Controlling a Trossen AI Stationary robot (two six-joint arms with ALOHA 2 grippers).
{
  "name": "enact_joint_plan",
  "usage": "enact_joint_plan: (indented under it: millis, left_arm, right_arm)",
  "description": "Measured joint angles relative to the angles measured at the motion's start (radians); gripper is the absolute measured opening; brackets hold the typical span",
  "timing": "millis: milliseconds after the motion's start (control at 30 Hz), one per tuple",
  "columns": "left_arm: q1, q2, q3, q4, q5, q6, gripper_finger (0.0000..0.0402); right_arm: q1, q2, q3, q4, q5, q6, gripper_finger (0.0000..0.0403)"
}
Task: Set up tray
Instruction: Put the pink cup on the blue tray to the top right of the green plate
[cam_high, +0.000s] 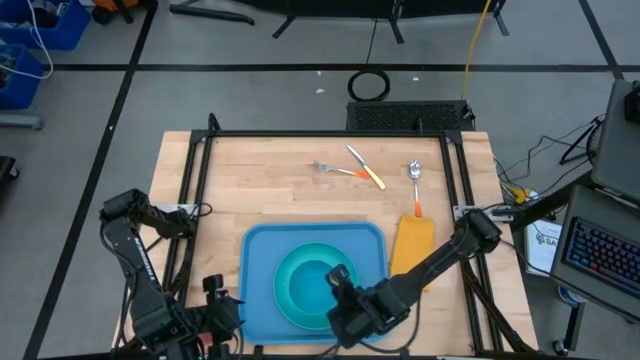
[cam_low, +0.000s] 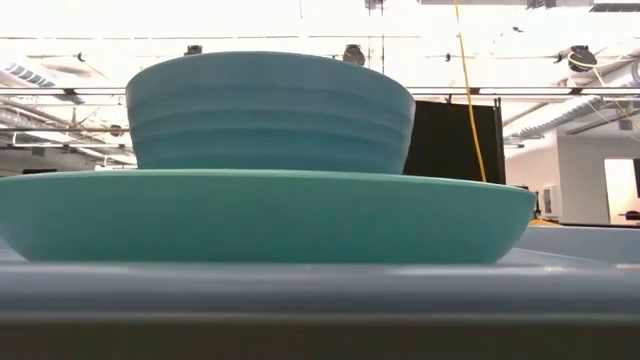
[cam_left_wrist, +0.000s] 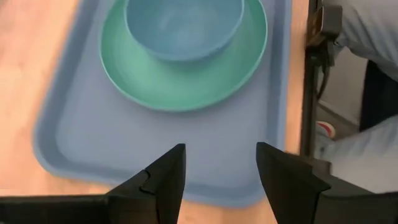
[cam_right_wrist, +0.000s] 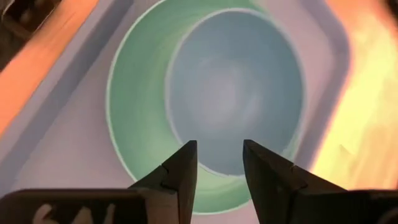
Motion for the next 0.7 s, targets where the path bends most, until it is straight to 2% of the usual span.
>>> enact_joint_plan:
  millis: [300, 500, 700]
  left_arm:
    - [-0.003, 0.000, 0.000, 0.001, 0.236, -0.178, 0.0200]
    - [-0.063, 0.000, 0.000, 0.012, 0.262, -0.344, 0.0200]
    - [-0.119, 0.000, 0.000, 0.014, 0.289, -0.515, 0.0200]
  right_arm:
    - [0.030, -0.028, -0.001, -0.034, 0.111, 0.153, 0.0121]
    - [0.036, -0.058, -0.110, -0.044, 0.181, 0.210, 0.0121]
    - [0.036, -0.175, -0.317, 0.097, 0.205, 0.228, 0.0117]
